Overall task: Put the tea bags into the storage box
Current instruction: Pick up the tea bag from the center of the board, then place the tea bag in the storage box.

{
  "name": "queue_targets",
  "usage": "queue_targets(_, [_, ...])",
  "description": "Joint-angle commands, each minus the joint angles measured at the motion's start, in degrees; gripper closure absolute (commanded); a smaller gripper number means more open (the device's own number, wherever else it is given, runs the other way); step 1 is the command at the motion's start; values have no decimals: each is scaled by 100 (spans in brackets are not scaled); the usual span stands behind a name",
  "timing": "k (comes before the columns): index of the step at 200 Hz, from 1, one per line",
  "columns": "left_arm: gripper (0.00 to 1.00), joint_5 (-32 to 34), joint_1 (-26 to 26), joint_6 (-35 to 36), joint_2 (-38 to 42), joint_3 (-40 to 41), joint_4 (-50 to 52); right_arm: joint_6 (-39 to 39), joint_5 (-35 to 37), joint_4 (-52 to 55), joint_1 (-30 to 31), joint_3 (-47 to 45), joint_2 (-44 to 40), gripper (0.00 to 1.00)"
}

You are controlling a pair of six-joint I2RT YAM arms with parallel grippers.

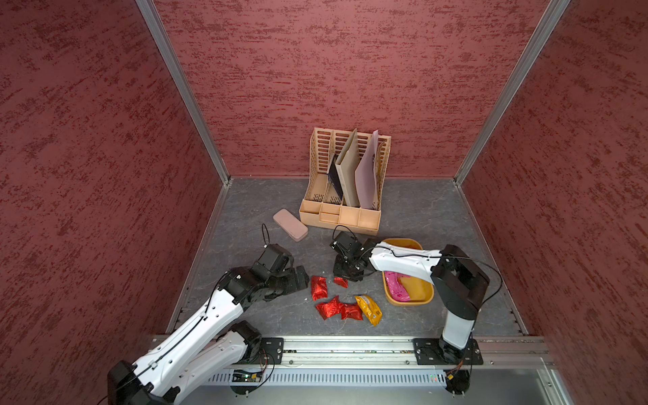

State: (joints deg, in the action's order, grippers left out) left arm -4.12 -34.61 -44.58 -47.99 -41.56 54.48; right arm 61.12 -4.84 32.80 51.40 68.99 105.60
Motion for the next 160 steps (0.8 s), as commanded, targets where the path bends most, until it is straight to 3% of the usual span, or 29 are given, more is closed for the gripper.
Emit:
queue_targets(1, [0,78,33,-49,-32,1,-19,-69,153,41,20,71,-92,75])
queue_targets(24, [0,27,33,-25,-192,-49,-140,-148,277,170,15,79,-315,80])
queue_targets(69, [0,-310,12,110,-849,-268,-715,-436,680,801,-54,132,-1212,81])
queue_targets(160, [0,-657,-364,449,-2999,-1539,-1714,-1978,1586,3867,-943,155,-3341,82])
